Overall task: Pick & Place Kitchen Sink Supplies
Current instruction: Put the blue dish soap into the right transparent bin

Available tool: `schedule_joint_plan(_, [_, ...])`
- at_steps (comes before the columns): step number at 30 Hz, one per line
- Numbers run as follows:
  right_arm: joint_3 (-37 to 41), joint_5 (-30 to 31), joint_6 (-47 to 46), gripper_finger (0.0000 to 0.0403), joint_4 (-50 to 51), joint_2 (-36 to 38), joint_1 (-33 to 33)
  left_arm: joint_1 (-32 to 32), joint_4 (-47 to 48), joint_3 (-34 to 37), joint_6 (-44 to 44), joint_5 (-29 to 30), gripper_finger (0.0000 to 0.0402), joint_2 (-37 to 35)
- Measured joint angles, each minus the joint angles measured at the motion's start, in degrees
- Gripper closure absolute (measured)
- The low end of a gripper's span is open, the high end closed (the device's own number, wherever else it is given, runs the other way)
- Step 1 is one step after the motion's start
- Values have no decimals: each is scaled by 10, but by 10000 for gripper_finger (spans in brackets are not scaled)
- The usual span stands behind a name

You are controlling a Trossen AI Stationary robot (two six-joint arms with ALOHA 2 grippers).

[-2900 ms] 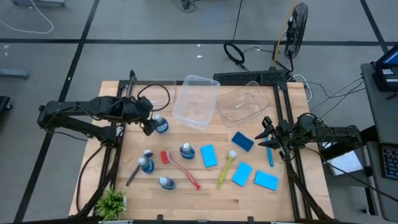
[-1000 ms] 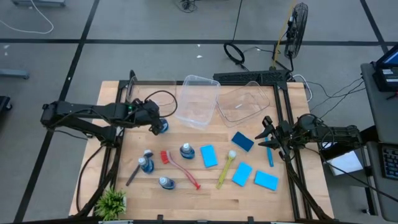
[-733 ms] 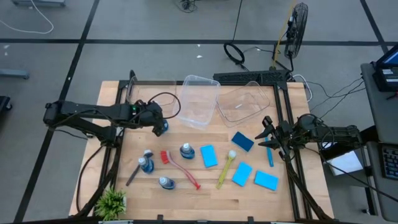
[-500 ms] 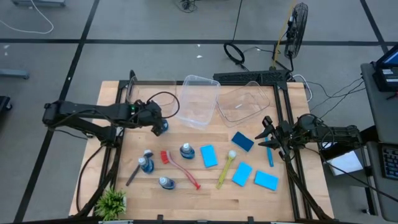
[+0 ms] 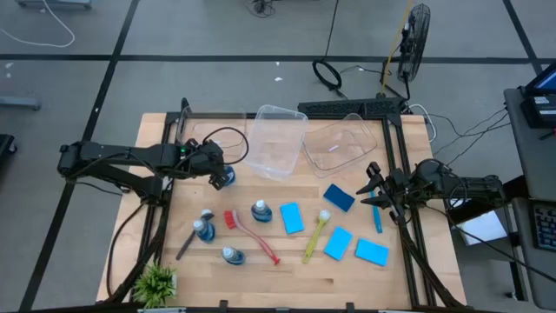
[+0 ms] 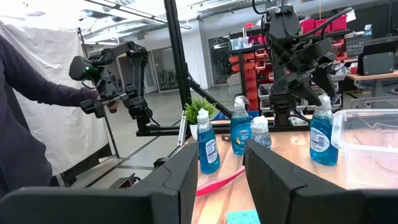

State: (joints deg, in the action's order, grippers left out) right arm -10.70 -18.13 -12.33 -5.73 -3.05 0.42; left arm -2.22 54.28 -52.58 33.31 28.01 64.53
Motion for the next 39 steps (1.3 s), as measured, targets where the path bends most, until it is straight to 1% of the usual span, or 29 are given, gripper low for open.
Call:
schedule_joint_plan(5, [0,0,0,286,0,0,0,0,0,0,0,0,161,0])
schedule_joint_plan(11, [0,0,0,286,0,0,0,0,0,0,0,0,202,0])
schedule_joint_plan(14, [0,0,0,286,0,0,0,0,-1,0,0,-2,232,0])
schedule_joint_plan(19, [0,0,0,286,0,0,0,1,-5,-1,-1,-24,299,-1])
schedule_joint_plan(21, [0,0,0,286,0,0,0,0,-6,-1,-2,-23,319,-1])
schedule_joint_plan(26, [0,0,0,286,0,0,0,0,-9,-1,-1,-23,318,-1])
schedule_joint_plan(30, [0,0,0,286,0,0,0,0,-8,-1,1,-25,277,0])
schedule_joint_plan(32, [0,0,0,286,0,0,0,0,-8,0,1,-25,269,0])
schedule_joint_plan(34, [0,0,0,286,0,0,0,0,-8,0,2,-25,274,0])
schedule_joint_plan(39, [0,0,0,286,0,0,0,0,-8,0,-4,-37,320,0])
